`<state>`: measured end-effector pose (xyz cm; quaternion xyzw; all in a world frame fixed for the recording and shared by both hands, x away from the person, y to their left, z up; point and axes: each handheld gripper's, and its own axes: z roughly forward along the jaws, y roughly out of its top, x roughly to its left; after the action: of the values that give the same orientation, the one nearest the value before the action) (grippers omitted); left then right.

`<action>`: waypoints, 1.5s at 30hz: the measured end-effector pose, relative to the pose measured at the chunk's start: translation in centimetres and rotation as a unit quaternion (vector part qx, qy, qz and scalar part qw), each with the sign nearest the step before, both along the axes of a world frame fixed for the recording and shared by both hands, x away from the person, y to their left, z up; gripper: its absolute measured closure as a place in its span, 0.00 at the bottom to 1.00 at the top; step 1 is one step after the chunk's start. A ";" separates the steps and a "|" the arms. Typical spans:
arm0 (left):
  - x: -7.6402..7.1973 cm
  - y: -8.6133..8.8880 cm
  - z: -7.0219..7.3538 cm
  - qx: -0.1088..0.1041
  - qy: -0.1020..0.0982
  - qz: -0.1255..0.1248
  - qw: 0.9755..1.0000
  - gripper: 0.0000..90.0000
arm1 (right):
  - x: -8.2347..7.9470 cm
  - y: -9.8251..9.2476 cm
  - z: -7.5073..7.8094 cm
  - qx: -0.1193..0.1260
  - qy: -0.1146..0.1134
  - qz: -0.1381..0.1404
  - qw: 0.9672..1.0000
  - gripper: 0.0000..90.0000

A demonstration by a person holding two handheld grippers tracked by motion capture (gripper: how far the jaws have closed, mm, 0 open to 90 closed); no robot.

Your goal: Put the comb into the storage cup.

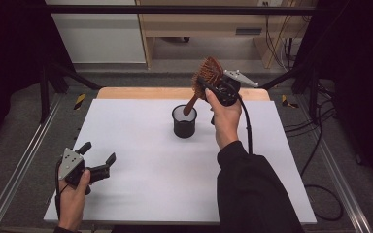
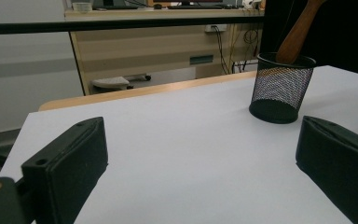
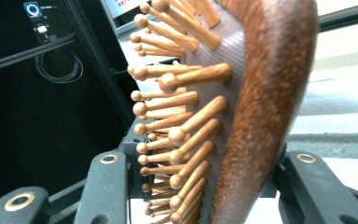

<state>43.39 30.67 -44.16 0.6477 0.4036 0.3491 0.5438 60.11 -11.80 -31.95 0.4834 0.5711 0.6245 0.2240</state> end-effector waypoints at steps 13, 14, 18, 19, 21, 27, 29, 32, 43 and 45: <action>0.0 0.4 0.0 -0.004 0.000 0.003 1.000 0.03 | 0.8 0.3 -0.9 0.000 0.019 0.001 1.000 0.58; 0.0 0.4 0.1 -0.007 -0.001 0.005 1.000 0.03 | 0.8 0.3 -0.8 -0.002 0.017 0.000 1.000 0.58; 0.0 0.7 0.0 -0.011 -0.002 0.008 1.000 0.03 | 0.8 0.2 -1.0 -0.011 0.021 0.001 1.000 0.58; 0.0 0.7 0.0 -0.012 0.000 0.008 1.000 0.03 | 0.8 0.3 -1.0 -0.009 0.021 0.000 1.000 0.58; 0.0 0.6 -0.1 -0.012 0.002 0.007 1.000 0.03 | 0.8 0.3 -1.0 -0.011 0.021 0.001 1.000 0.58; 0.0 0.7 0.0 -0.016 0.000 0.007 1.000 0.03 | 0.8 0.2 -1.1 -0.011 0.024 -0.001 1.000 0.58; 0.1 0.6 -0.1 -0.011 0.001 0.005 1.000 0.03 | 0.9 0.2 -1.2 -0.013 0.029 0.000 1.000 0.58; 0.1 0.6 -0.1 -0.012 0.001 0.005 1.000 0.03 | 0.9 0.3 -1.4 -0.016 0.026 0.004 1.000 0.58; 0.0 0.9 -0.2 -0.020 0.004 0.010 1.000 0.03 | 0.8 0.7 -1.7 -0.012 0.030 0.001 0.999 0.58; 0.0 1.0 -0.2 -0.020 0.003 0.010 1.000 0.03 | 0.9 0.7 -1.8 -0.015 0.031 0.000 0.999 0.58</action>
<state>43.42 31.65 -44.32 0.6337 0.4186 0.3442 0.5520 60.99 -11.09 -33.72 0.4994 0.5871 0.6003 0.2133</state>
